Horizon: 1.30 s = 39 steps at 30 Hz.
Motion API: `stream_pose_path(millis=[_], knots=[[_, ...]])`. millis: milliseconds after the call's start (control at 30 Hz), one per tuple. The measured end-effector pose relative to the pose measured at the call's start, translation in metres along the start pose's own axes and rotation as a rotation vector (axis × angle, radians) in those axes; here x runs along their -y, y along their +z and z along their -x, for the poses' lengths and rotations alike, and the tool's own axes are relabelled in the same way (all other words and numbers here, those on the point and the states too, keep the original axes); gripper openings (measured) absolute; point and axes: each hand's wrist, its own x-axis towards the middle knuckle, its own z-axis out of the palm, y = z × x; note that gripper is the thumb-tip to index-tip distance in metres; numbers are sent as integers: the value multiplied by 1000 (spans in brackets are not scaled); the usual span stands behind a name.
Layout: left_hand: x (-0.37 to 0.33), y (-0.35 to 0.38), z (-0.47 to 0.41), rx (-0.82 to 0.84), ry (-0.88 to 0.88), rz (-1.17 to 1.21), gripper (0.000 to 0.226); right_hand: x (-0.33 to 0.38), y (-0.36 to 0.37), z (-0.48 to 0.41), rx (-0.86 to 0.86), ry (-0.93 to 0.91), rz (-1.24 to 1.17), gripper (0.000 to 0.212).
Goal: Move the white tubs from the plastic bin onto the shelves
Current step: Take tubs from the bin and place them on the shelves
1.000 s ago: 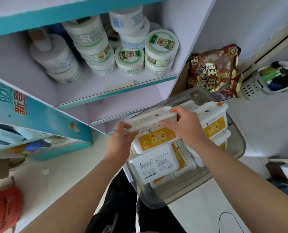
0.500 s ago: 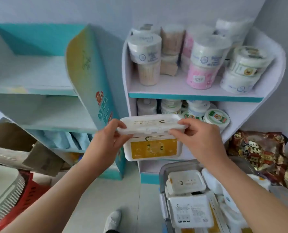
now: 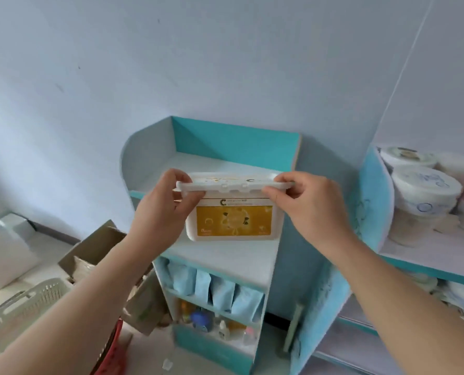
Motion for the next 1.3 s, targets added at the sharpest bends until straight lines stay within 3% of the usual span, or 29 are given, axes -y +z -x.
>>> stream_pose_path(millis=[267,600,1067,1300], knots=[[75,-29,-125,103,-3,-14,22,11,112,-93,46,81,43,25],[128,-5,-226,119,-25,-80,20,-22,187,-172,89,140,35,24],[148,15,-262,90,39,-258,20,-35,215,-193,133,87,81,30],[123,8,-238,4,197,-472,37,-16,184,-176,214,38,414,49]])
